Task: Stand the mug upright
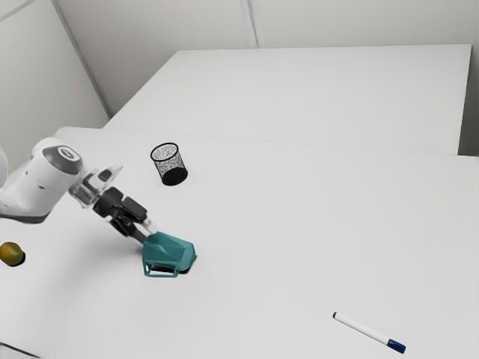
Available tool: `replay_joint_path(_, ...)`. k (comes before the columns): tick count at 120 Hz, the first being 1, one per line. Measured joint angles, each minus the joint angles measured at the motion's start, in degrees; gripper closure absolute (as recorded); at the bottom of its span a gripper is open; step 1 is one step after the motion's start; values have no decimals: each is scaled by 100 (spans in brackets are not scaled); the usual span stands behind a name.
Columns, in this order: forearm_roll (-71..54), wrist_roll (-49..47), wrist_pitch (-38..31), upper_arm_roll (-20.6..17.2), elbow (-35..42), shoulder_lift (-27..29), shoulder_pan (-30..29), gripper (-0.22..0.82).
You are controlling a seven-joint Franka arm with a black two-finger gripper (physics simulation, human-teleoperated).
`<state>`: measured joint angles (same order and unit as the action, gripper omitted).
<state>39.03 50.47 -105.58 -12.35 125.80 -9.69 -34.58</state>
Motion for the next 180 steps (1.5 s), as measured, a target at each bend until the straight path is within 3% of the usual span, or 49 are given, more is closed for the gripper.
replay_joint_path(29, 281, 292, 20, -22, 209, -30, 17, 1)
replay_joint_path(62, 331, 518, 221, -24, 238, -27, -23, 35)
replay_joint_path(95, 341, 676, 398, -31, 225, -4, -33, 49)
replay_joint_path(126, 333, 780, 550, -36, 217, 42, -18, 68)
replay_joint_path(180, 275, 926, 571, -99, 218, 212, 17, 78)
